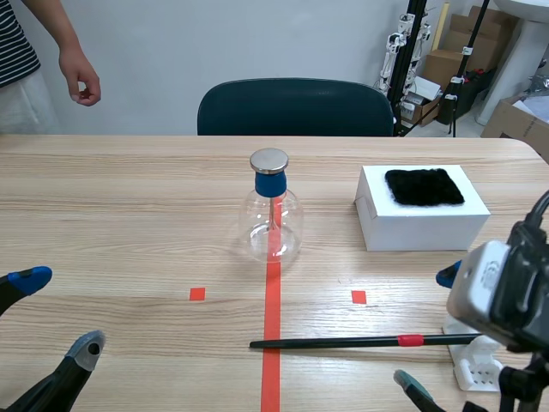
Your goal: Do the electroscope experiment. return to the home posture
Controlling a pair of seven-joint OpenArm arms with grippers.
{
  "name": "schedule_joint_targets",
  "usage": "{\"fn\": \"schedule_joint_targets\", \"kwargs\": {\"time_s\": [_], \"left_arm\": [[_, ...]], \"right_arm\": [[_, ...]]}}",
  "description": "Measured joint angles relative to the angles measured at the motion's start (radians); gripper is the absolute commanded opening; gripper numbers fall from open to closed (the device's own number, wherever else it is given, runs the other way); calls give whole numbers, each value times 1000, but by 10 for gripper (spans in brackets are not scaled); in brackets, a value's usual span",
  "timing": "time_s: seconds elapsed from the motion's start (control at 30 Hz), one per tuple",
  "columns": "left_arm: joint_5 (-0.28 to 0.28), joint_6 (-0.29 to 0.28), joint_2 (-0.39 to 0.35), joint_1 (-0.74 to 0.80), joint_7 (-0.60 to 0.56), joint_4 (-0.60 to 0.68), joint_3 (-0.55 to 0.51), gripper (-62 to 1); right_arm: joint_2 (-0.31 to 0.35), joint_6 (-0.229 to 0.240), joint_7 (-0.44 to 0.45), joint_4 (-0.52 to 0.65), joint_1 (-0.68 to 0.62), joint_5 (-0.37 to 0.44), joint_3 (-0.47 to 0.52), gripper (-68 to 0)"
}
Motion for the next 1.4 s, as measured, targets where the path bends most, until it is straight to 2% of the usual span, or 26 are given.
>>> {"fn": "schedule_joint_targets", "kwargs": {"time_s": [0.2,0.3,0.47,0.53,0.6,0.67,0.73,0.83,0.97,1.13,1.23,1.4], "left_arm": [[0,0,0,0,0,0,0,14],[0,0,0,0,0,0,0,14],[0,0,0,1,0,0,0,14],[-1,18,0,19,-18,21,0,14],[-7,20,0,64,-42,79,0,14],[-6,59,1,128,-26,166,0,14],[-7,106,1,201,54,279,0,14],[-13,151,1,315,261,472,-1,14],[-109,207,12,474,424,695,-32,14],[-113,244,20,636,531,869,-84,14],[-113,256,20,692,615,936,-97,14],[-113,262,20,766,681,1007,-97,14]], "right_arm": [[0,-3,-1,0,0,248,137,-97],[0,5,4,0,0,313,180,-97],[1,7,161,10,-65,312,223,-97],[1,8,208,24,-119,308,229,-97],[2,8,238,41,-171,298,229,-97],[7,8,277,53,-219,291,229,-97],[15,7,343,56,-262,277,229,-97],[19,3,408,56,-315,240,229,-97],[19,-3,503,56,-375,204,229,-97],[19,-64,603,56,-430,183,229,-97],[25,-60,622,56,-438,166,228,-97],[124,-60,671,56,-438,174,207,-97]]}}
